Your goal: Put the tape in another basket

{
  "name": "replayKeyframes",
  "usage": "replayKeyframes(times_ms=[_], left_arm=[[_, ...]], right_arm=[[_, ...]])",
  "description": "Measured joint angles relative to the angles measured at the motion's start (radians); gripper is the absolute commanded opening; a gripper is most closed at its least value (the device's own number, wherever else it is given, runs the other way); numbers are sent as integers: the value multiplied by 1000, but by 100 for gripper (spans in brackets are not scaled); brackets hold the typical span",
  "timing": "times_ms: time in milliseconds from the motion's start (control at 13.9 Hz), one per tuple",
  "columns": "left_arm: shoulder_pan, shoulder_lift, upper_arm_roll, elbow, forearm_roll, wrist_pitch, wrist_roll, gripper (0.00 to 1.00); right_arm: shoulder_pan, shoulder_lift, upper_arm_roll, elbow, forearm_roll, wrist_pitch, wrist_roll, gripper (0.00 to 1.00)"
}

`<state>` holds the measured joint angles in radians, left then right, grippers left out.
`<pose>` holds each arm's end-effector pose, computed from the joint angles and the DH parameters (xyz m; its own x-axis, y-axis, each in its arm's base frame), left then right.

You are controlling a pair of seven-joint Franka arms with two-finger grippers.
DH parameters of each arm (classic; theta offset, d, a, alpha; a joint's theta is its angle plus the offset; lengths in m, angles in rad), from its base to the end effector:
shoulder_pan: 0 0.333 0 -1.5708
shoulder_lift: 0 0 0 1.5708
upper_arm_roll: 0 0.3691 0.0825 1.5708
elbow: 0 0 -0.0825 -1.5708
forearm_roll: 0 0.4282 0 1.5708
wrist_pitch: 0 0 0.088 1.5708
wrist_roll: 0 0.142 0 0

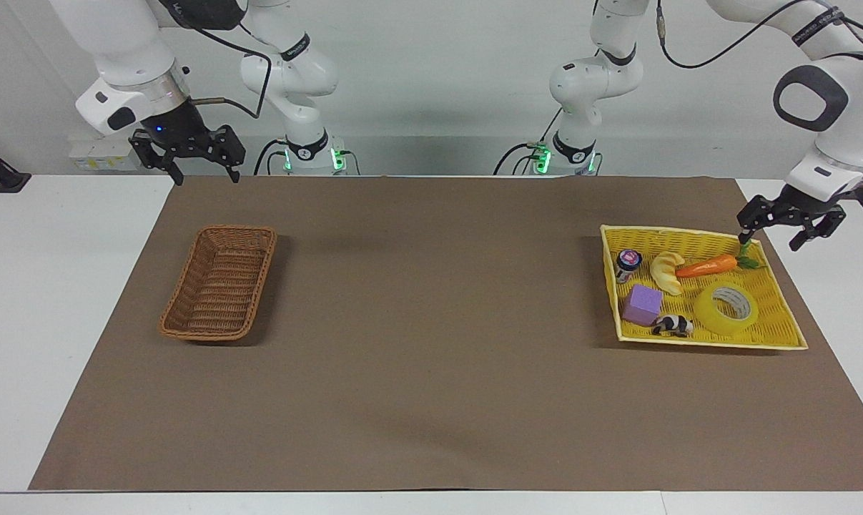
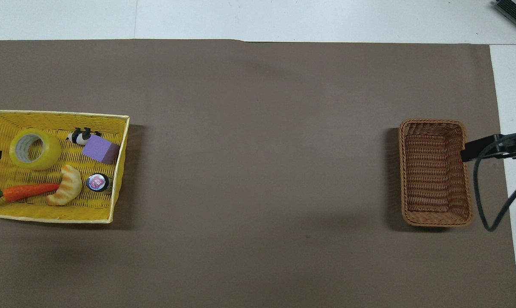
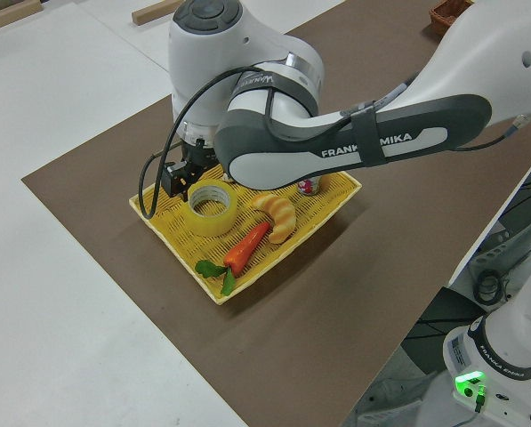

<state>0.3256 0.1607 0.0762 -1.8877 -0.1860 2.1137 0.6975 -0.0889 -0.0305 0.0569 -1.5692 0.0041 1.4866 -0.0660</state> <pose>0.6103 0.2421 0.4259 0.9699 -0.1970 0.1430 -0.2095 -0.9746 0.0789 0.5768 -0.0173 0.6542 0.9981 0.0343 -0.0519 0.0340 -0.9994 -0.0058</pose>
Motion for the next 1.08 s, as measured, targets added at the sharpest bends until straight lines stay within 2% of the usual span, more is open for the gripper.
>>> replayKeyframes(times_ms=[288,505,865,938,1082], left_arm=[[10,54,-3,-7,-15,46,8,100],[7,81,-12,-28,-24,139,6,100],[-5,153,-23,-38,-70,254,-14,100],[-6,167,-23,-39,-75,259,-18,93],[-6,183,-23,-41,-94,267,-20,43]], right_arm=[[31,0,4,-2,2,2,-2,100],[77,-1,8,-8,3,33,-2,100],[78,-2,7,-60,6,55,-2,100],[76,-4,6,-70,9,56,-2,100],[72,-12,6,-86,27,57,-2,100]])
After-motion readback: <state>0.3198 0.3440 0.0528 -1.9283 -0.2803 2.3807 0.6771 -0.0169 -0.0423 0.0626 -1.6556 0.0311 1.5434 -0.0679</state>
